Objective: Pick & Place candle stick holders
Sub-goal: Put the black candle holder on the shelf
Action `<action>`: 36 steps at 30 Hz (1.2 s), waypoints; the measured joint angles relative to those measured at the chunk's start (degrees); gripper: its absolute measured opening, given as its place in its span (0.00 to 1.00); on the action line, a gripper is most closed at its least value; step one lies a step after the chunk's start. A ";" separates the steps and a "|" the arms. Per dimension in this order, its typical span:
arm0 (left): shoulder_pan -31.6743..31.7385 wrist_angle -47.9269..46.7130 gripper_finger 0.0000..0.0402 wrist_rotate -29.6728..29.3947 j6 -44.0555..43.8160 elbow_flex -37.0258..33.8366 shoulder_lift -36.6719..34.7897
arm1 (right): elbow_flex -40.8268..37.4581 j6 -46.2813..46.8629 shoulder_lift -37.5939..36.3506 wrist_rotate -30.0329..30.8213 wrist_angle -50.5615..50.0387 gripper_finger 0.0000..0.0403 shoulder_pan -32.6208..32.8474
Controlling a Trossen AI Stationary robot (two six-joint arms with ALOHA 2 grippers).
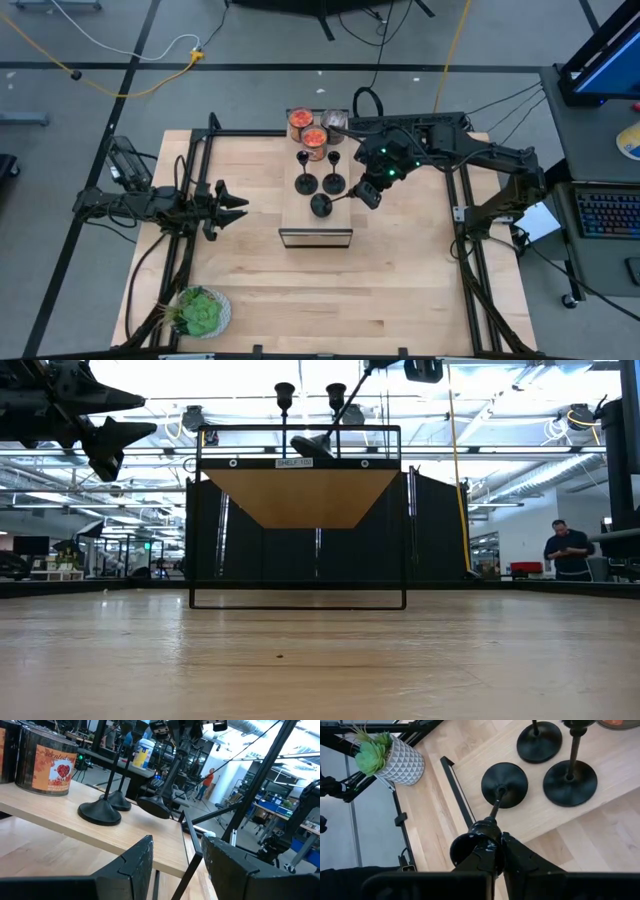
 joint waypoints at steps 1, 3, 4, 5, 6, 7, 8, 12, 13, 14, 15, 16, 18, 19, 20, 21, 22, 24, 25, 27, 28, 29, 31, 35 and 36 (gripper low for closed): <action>-0.02 0.00 0.44 0.00 0.04 0.00 0.00 | 0.00 0.14 0.00 0.00 -0.01 0.02 0.00; 0.00 0.00 0.44 0.00 0.06 0.00 0.00 | -0.07 0.19 0.00 -0.02 0.05 0.02 0.00; 0.00 0.00 0.44 -0.01 0.06 0.00 0.00 | -0.09 0.30 0.00 -0.02 -0.01 0.02 0.00; 0.00 0.00 0.44 -0.01 0.06 0.00 -0.01 | -0.11 0.37 0.00 -0.02 -0.03 0.02 0.00; 0.00 0.00 0.44 0.00 0.06 0.00 0.00 | -0.11 0.39 0.02 -0.02 0.03 0.02 0.00; 0.00 0.00 0.44 -0.02 0.06 0.00 0.00 | -0.11 0.45 0.02 -0.02 0.06 0.02 0.00; -0.01 0.00 0.44 -0.01 0.06 0.00 -0.01 | -0.12 0.71 0.02 -0.02 0.04 0.02 0.00; -0.01 0.02 0.44 -0.02 0.09 0.00 0.00 | -0.15 0.85 0.02 -0.04 0.01 0.02 0.00; 0.00 0.00 0.44 -0.02 0.11 0.00 0.00 | -0.15 0.87 0.02 -0.04 0.03 0.02 0.00; 0.00 0.00 0.44 -0.02 0.11 0.00 -0.01 | -0.15 0.85 0.02 -0.04 0.04 0.02 0.00; 0.00 0.01 0.44 -0.02 0.11 0.00 -0.01 | -0.15 0.87 0.01 -0.04 0.04 0.02 0.00; -0.02 0.00 0.44 -0.02 0.11 0.00 0.00 | -0.15 0.86 0.02 -0.04 0.04 0.02 0.00; 0.00 0.02 0.44 -0.02 0.22 0.00 -0.02 | -0.17 0.85 0.02 -0.05 0.10 0.02 0.00; -0.02 0.00 0.44 -0.02 0.33 0.00 -0.02 | -0.17 0.87 0.02 -0.07 0.26 0.02 0.00; -0.01 0.00 0.44 -0.03 0.43 0.00 -0.01 | -0.17 0.85 0.02 -0.07 0.51 0.02 0.00; 0.00 0.01 0.44 -0.03 0.45 0.00 0.00 | -0.17 0.85 0.02 -0.07 0.73 0.02 0.02; 0.00 0.02 0.44 -0.03 0.53 0.00 0.00 | -0.17 0.79 0.02 -0.07 0.84 0.02 0.02; 0.00 0.02 0.44 -0.04 0.57 0.00 0.00 | -0.17 0.80 0.02 -0.07 1.00 0.02 0.02; -0.01 0.02 0.44 -0.04 0.59 0.00 0.00 | -0.17 0.85 0.02 -0.07 1.01 0.02 0.02; 0.00 0.01 0.44 -0.04 0.57 0.00 0.00 | -0.20 0.96 0.02 -0.07 0.85 0.03 0.02; 0.00 0.00 0.44 -0.03 0.57 0.00 0.00 | -0.20 1.00 0.02 -0.07 0.71 0.04 0.02; 0.00 0.01 0.44 -0.04 0.57 0.00 -0.01 | -0.20 1.03 0.02 -0.07 0.55 0.04 0.02; -0.02 0.00 0.44 -0.04 0.57 0.00 -0.01 | -0.22 1.48 0.02 -0.07 0.47 0.05 0.02; 0.00 0.02 0.44 -0.04 0.57 0.00 0.00 | -0.22 1.92 0.02 -0.09 0.45 0.05 0.02; -0.02 0.02 0.44 -0.04 0.57 0.00 0.00 | -0.22 1.92 0.02 -0.09 0.45 0.04 0.05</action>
